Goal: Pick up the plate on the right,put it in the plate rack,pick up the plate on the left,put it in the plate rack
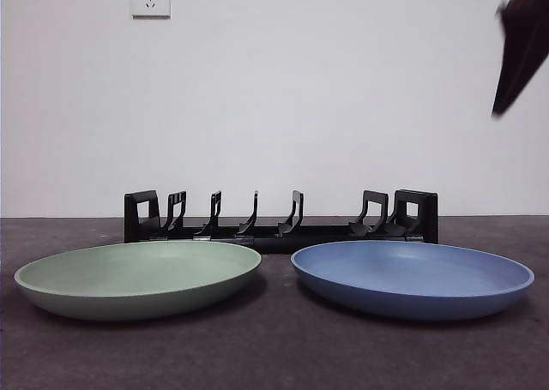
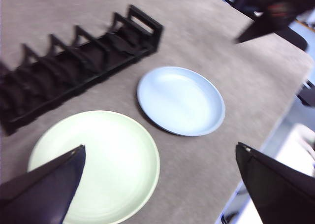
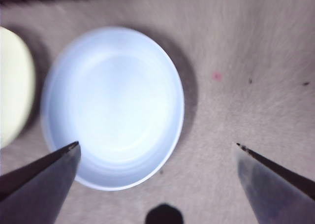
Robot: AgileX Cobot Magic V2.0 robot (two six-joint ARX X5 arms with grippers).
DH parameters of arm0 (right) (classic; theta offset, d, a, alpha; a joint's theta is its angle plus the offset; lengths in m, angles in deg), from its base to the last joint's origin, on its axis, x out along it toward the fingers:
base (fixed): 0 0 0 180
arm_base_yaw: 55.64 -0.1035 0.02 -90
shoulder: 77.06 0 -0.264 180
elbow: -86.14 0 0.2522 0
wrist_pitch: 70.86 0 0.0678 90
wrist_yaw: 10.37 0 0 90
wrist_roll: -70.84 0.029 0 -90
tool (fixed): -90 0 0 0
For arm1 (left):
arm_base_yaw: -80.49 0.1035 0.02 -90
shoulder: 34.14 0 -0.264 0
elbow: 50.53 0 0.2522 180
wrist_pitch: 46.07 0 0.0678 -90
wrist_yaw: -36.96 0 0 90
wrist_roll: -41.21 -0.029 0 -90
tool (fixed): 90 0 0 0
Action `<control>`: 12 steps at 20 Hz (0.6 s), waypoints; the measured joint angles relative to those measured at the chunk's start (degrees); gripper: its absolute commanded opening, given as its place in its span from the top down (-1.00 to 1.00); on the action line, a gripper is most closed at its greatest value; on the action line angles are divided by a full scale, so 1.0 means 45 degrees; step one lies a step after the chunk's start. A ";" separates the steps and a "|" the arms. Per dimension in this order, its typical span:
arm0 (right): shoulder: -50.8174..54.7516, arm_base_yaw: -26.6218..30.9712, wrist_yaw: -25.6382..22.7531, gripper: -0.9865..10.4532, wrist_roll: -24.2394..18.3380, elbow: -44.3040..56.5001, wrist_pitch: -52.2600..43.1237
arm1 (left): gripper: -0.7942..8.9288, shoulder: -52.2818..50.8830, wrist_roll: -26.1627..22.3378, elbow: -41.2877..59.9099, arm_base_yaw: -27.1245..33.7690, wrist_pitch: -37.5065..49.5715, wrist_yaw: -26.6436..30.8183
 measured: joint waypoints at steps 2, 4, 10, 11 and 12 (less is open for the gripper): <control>-0.1010 -0.0384 -0.0393 -0.10 0.0010 0.0000 -0.0340 | -0.27 0.0330 -0.0296 0.0000 -0.0408 0.0005 0.0000; -0.1817 -0.0748 -0.0695 -0.04 0.0034 0.0000 -0.0675 | -0.27 0.0583 -0.0641 0.0000 -0.0782 0.0073 0.0000; -0.3580 -0.1535 -0.1316 0.12 0.0107 -0.0005 -0.1705 | -0.27 0.1025 -0.1292 0.0000 -0.1501 0.0860 0.0083; -0.3745 -0.1569 -0.1360 0.12 0.0175 -0.0005 -0.1763 | -0.27 0.1064 -0.1331 0.0000 -0.1545 0.0913 0.0107; -0.3881 -0.1583 -0.1370 0.12 0.0233 -0.0005 -0.1812 | -0.27 0.1088 -0.1389 0.0000 -0.1588 0.0942 0.0112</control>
